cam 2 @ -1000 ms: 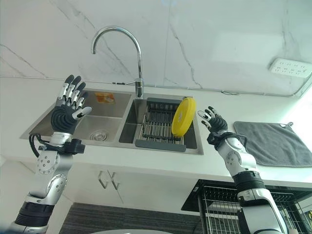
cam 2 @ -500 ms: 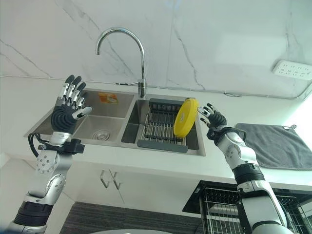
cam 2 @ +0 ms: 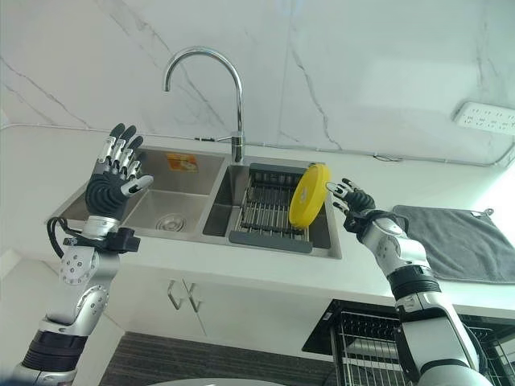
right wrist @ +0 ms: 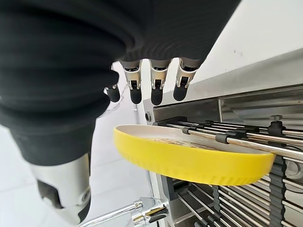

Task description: Place the dishes in the dishwasher.

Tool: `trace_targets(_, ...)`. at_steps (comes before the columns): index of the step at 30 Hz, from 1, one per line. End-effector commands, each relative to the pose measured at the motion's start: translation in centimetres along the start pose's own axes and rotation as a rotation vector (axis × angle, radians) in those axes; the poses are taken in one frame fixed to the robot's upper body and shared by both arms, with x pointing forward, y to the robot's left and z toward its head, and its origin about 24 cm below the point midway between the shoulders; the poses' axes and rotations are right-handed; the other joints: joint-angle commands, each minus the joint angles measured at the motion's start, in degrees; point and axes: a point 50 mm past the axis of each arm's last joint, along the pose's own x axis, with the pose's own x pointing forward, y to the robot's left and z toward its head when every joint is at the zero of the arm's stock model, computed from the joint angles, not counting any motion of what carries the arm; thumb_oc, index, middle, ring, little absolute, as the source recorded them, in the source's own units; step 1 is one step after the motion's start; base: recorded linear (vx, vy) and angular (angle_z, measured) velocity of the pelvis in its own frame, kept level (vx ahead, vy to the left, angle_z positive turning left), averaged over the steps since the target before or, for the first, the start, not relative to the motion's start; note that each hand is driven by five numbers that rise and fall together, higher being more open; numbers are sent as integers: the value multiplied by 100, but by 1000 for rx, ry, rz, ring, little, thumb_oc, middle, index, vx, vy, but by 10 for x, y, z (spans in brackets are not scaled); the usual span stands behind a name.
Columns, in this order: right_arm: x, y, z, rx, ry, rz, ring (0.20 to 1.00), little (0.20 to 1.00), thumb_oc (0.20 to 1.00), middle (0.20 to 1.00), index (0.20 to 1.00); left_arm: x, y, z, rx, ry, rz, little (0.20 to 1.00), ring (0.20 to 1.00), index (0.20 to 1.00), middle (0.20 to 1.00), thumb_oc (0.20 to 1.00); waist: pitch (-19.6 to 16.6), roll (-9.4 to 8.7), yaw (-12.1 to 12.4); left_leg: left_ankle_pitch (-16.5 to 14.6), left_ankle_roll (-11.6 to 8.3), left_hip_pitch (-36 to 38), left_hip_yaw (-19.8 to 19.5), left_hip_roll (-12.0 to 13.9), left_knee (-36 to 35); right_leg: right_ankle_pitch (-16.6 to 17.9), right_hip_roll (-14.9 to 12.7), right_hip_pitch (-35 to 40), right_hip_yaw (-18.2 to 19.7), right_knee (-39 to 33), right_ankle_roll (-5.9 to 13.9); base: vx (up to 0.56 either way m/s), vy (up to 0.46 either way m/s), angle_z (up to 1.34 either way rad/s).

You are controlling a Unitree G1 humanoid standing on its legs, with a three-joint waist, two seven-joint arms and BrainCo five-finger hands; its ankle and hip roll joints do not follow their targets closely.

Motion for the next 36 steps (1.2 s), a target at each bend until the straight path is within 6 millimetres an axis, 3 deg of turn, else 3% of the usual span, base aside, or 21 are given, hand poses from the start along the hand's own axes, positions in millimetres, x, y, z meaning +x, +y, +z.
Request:
trace_targets(1,6,15,60,-35,-140,46,1000,1000,1000,1000,1000,23,-10,17,9,-86,-89,1000,1000,1000,1000,1000,44,-184,214,-383,250,134,219,-323,31,-549,-73,209,29,49,-54,0,0,0)
trace_targets(36,14,10,47,28,-33,18,1000,1000,1000,1000,1000,25,-10,15,11,-53,-89,1000,1000,1000,1000,1000,55,-197,326,-405,265,163,150,-396,31,-582,-62,291,-53,49,-71,0,0,0)
